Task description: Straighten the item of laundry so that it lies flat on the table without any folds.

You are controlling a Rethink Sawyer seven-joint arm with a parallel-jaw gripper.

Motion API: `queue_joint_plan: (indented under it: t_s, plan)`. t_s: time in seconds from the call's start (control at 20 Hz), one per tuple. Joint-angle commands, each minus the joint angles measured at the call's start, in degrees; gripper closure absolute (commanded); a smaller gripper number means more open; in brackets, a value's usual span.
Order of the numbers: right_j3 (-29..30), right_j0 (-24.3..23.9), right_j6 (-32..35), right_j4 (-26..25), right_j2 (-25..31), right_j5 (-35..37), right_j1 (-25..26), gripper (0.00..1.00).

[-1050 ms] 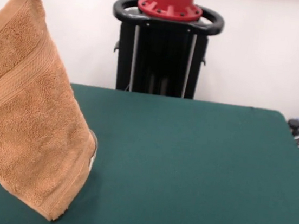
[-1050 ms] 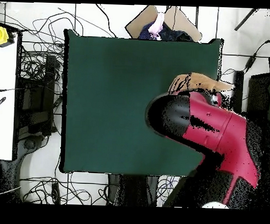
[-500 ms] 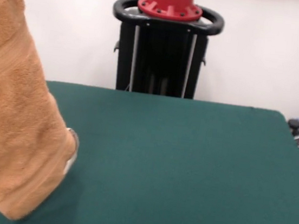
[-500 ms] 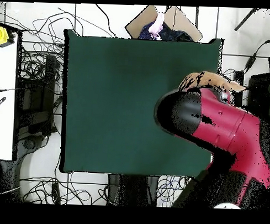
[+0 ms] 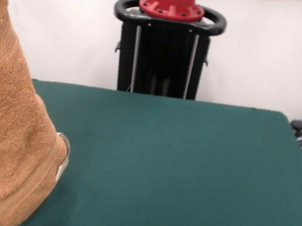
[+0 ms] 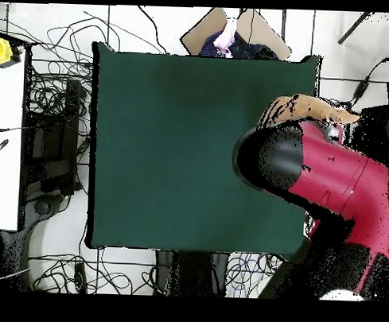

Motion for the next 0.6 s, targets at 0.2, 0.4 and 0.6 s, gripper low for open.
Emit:
queue_joint_plan:
  t_s: [0.2, 0.4, 0.6]
  plan:
    - [1.8, -0.7, 2.0, -2.7, 6.9, -3.9, 1.3, 1.00]
    - [2.1, -0.9, 1.4, -2.9, 7.1, -4.4, 1.3, 1.00]
    - [3.8, -1.7, 1.5, -3.5, 8.1, -8.6, 1.4, 1.00]
